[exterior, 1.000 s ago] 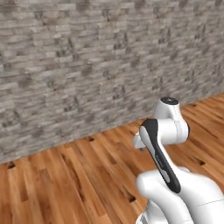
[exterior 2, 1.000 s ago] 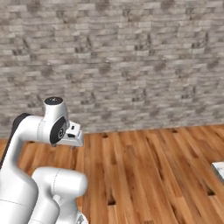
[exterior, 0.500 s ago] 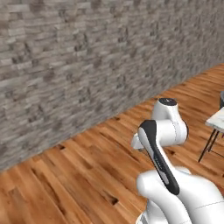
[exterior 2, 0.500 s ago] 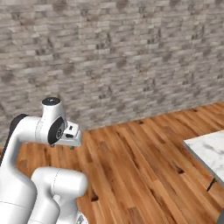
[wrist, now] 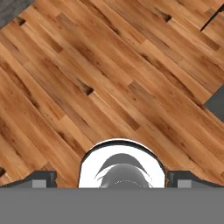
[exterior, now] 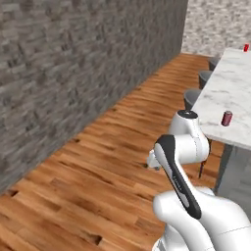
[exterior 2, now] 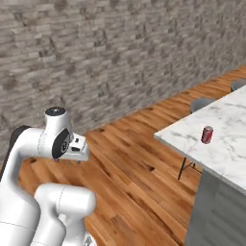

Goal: Four empty soda cans are scattered around the kitchen. Gather all the cans and cluster them next to the stove for recycling.

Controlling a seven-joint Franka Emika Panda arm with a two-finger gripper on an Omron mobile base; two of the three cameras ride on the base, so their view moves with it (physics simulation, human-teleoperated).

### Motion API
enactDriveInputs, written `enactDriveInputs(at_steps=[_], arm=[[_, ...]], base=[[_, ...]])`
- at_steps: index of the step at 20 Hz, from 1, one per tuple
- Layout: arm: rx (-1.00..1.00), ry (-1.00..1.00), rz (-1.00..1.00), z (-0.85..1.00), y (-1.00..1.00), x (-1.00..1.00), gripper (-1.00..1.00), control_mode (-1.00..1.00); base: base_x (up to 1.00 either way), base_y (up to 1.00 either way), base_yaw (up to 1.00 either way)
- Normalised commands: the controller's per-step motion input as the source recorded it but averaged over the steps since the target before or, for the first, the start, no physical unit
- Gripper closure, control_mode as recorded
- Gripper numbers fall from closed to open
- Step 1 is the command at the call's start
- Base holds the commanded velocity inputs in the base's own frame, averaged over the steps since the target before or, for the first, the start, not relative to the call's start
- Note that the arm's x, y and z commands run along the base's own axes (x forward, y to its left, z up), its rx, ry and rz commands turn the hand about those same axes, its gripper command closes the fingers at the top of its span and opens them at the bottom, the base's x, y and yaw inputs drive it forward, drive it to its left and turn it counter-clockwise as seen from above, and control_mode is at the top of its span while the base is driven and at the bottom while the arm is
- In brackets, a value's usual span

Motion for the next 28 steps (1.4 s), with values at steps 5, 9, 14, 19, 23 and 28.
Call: enactDriveInputs(at_steps=[5,9,14,19,23,28], arm=[[0.0,0.0,0.0,0.0,0.0,0.0,-1.0,1.0],[0.0,0.0,0.0,0.0,0.0,0.0,-1.0,1.0],[0.0,0.0,0.0,0.0,0.0,0.0,-1.0,1.0],[0.0,0.0,0.0,0.0,0.0,0.0,-1.0,1.0],[0.0,0.0,0.0,0.0,0.0,0.0,-1.0,1.0],[0.0,0.0,0.0,0.0,0.0,0.0,-1.0,1.0]], base=[[0.0,-0.03,-0.55],[0.07,-0.05,-0.43],[0.09,-0.1,-0.33],[0.22,-0.18,-0.31],[0.23,-0.17,-0.31],[0.38,-0.01,-0.29]])
